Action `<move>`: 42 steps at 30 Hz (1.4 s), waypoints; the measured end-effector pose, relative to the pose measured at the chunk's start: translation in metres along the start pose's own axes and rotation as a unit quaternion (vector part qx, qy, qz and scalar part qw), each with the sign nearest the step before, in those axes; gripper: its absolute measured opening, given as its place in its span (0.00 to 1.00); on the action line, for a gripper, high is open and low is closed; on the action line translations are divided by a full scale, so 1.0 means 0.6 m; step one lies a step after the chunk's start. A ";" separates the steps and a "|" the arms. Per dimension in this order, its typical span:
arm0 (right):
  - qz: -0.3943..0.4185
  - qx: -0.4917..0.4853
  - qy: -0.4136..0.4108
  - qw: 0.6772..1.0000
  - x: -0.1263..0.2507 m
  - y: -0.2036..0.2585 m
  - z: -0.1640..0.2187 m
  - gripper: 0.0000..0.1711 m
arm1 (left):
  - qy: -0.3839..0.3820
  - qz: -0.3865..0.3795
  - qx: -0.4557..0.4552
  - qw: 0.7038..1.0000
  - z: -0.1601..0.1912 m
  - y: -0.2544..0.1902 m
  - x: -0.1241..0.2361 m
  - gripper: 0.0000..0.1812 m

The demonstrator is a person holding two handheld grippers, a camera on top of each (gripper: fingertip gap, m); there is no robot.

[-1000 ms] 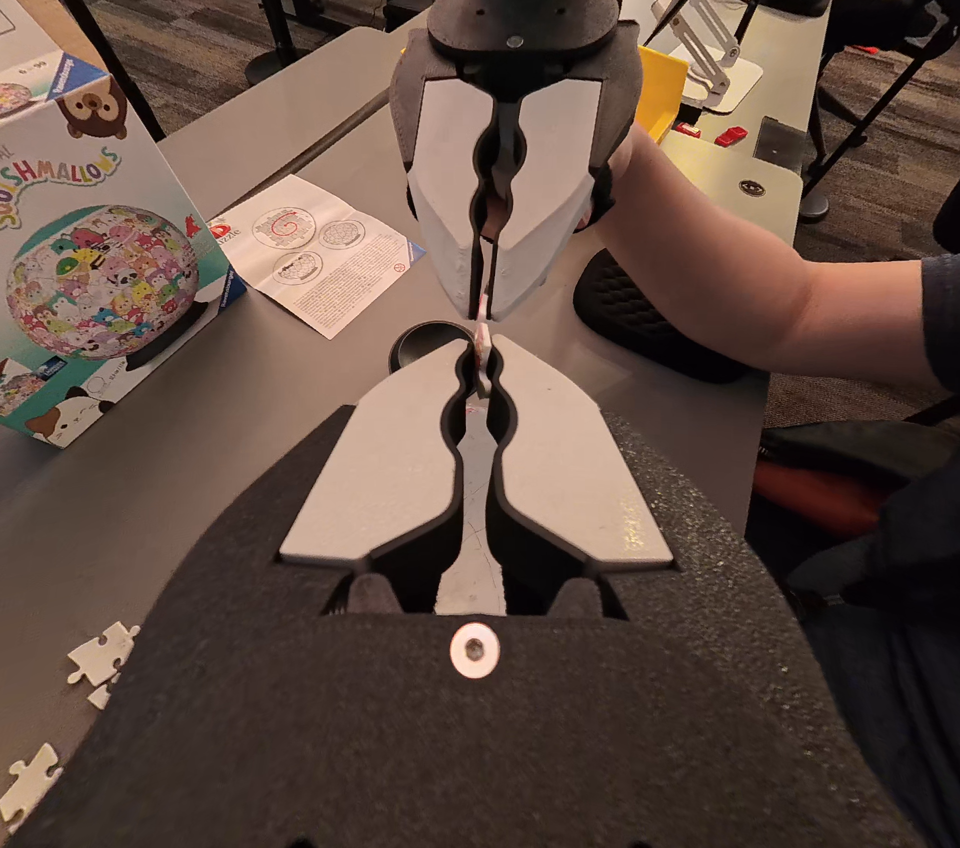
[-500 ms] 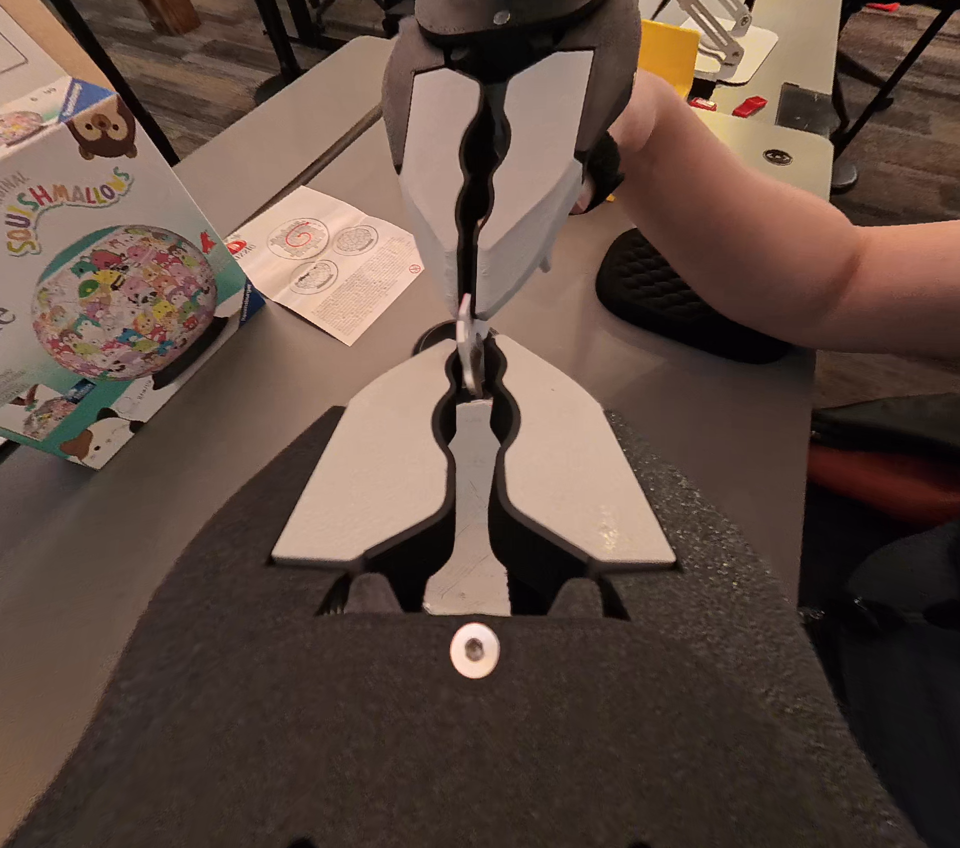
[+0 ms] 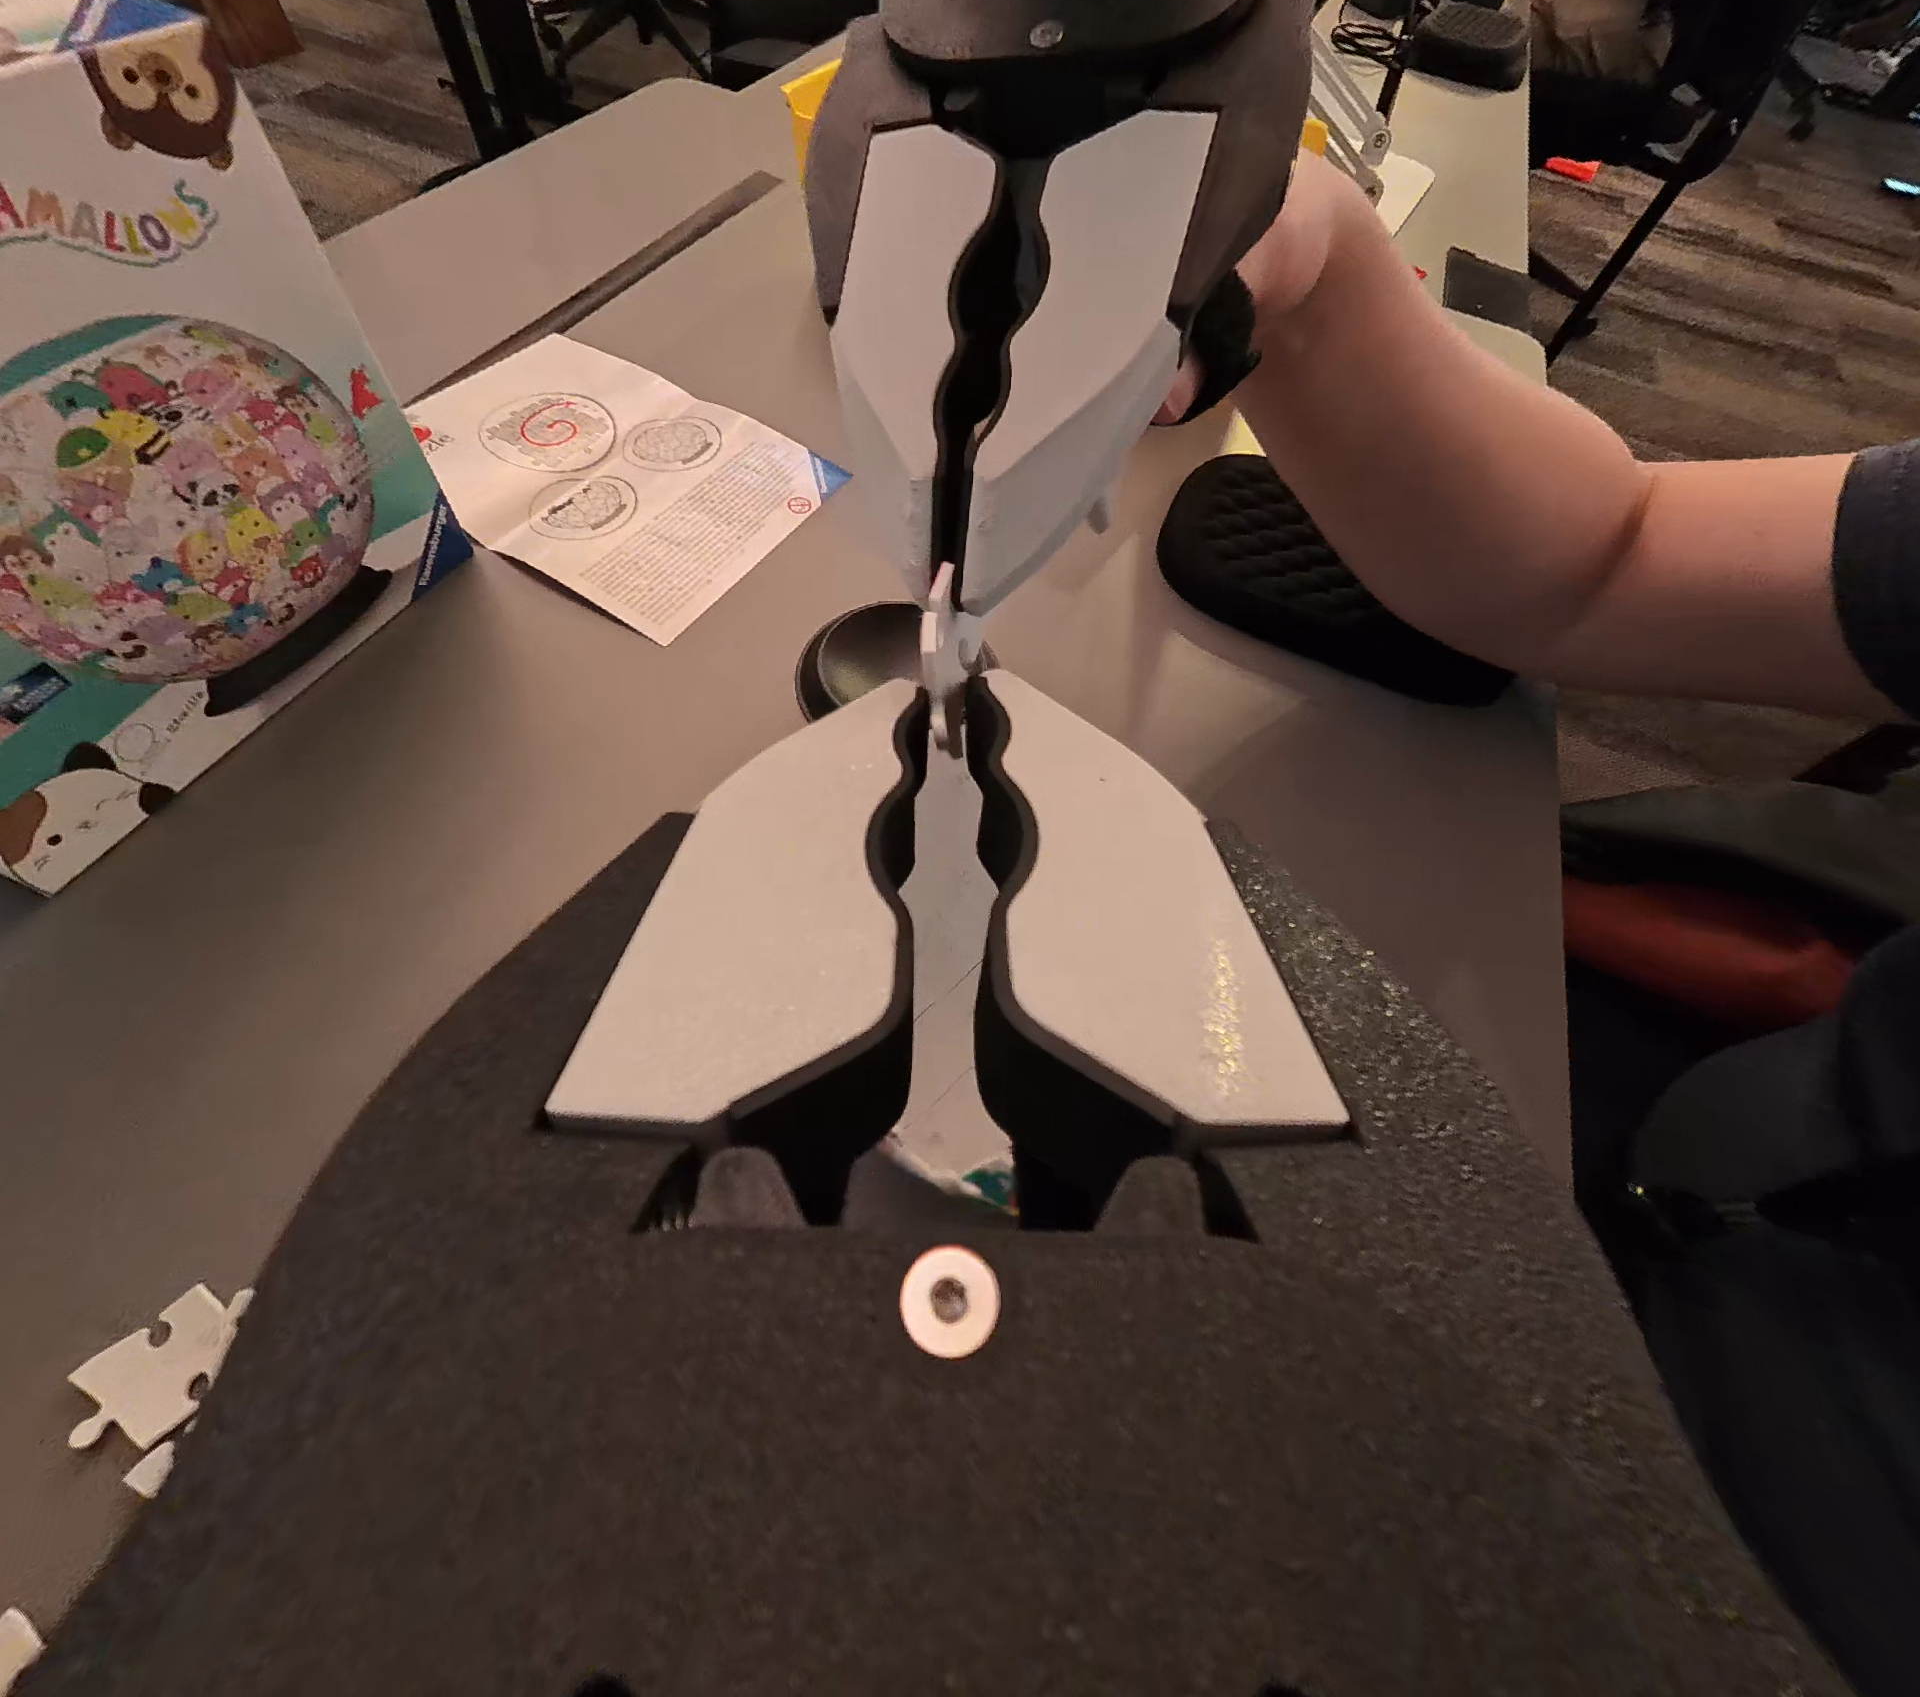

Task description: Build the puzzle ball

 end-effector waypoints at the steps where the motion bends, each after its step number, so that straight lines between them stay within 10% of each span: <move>1: 0.004 -0.004 0.000 1.000 -0.002 -0.003 0.001 0.02 | 0.000 0.002 0.003 1.000 0.003 0.003 0.001 0.04; 42: 0.109 0.132 0.154 0.973 -0.007 0.049 0.018 0.05 | 0.191 0.066 -0.070 0.977 -0.017 -0.018 -0.038 0.01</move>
Point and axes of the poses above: each gripper's, where its closed fingertips meet, x back along the fingers, z out of its underside, y = z × x across the jaws, the point moved 9 cm from there along x, back along the fingers, and after that the axes turned 9 degrees about -x, right-handed, at the moved point
